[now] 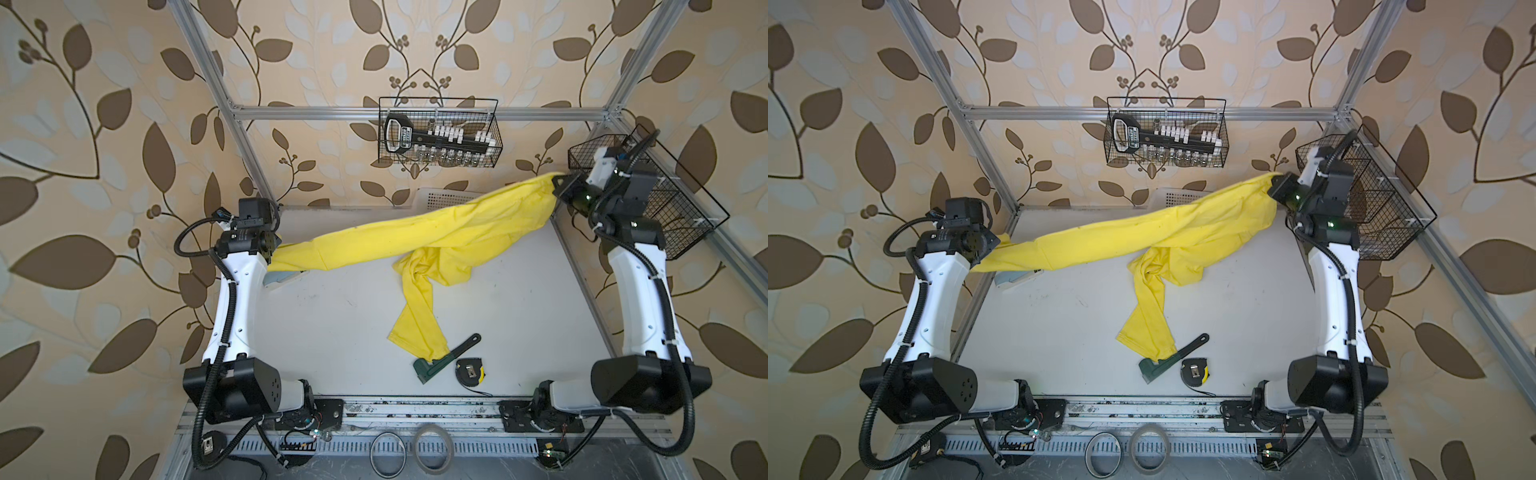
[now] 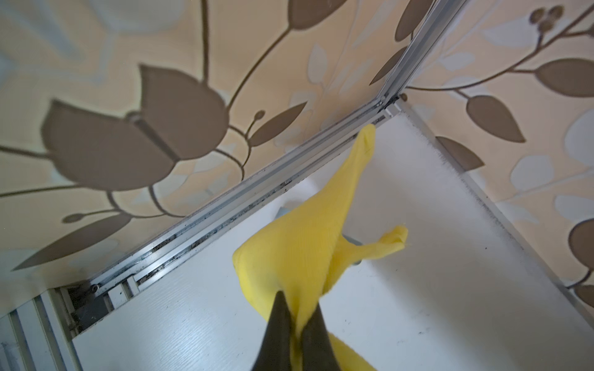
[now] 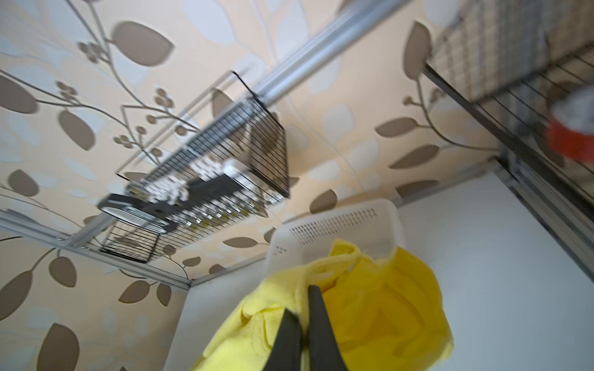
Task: Fold and stack the trousers
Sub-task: Flatten out the trousers at the center of the table.
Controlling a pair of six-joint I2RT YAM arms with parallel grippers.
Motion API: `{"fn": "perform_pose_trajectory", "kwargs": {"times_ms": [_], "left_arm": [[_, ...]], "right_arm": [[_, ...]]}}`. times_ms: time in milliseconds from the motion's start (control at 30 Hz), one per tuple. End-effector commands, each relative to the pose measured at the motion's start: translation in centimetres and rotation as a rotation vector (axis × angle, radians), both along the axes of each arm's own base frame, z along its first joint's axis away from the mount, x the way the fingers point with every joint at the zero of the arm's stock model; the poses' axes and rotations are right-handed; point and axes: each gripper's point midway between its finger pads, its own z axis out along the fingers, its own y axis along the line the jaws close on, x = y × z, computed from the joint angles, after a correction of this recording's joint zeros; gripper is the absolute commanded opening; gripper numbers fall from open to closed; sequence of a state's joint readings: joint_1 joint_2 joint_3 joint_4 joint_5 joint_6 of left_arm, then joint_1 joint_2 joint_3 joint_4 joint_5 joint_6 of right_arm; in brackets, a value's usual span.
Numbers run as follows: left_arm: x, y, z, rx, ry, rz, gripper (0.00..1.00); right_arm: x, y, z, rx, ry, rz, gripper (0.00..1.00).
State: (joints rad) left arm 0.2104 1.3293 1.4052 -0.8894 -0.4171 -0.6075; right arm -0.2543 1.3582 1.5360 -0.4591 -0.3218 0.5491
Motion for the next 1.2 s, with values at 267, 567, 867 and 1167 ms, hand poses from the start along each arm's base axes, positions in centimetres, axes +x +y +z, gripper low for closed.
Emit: {"fn": "perform_pose_trajectory", "kwargs": {"times_ms": [267, 567, 867, 1167], "left_arm": [[-4.9, -3.8, -13.3, -0.297, 0.118, 0.087, 0.00], [-6.9, -4.6, -14.9, -0.274, 0.180, 0.098, 0.00], [-5.2, -1.9, -10.7, -0.152, 0.105, 0.125, 0.00], [-2.3, 2.4, -4.3, -0.089, -0.033, 0.187, 0.00]], "right_arm": [[-11.0, -5.0, -21.1, 0.172, 0.359, -0.264, 0.00], [-13.3, -6.0, -23.5, 0.195, 0.401, -0.377, 0.00], [-11.2, -3.9, -22.9, 0.136, 0.364, -0.290, 0.00], [-5.5, 0.6, -17.2, 0.004, 0.173, -0.160, 0.00]]}}
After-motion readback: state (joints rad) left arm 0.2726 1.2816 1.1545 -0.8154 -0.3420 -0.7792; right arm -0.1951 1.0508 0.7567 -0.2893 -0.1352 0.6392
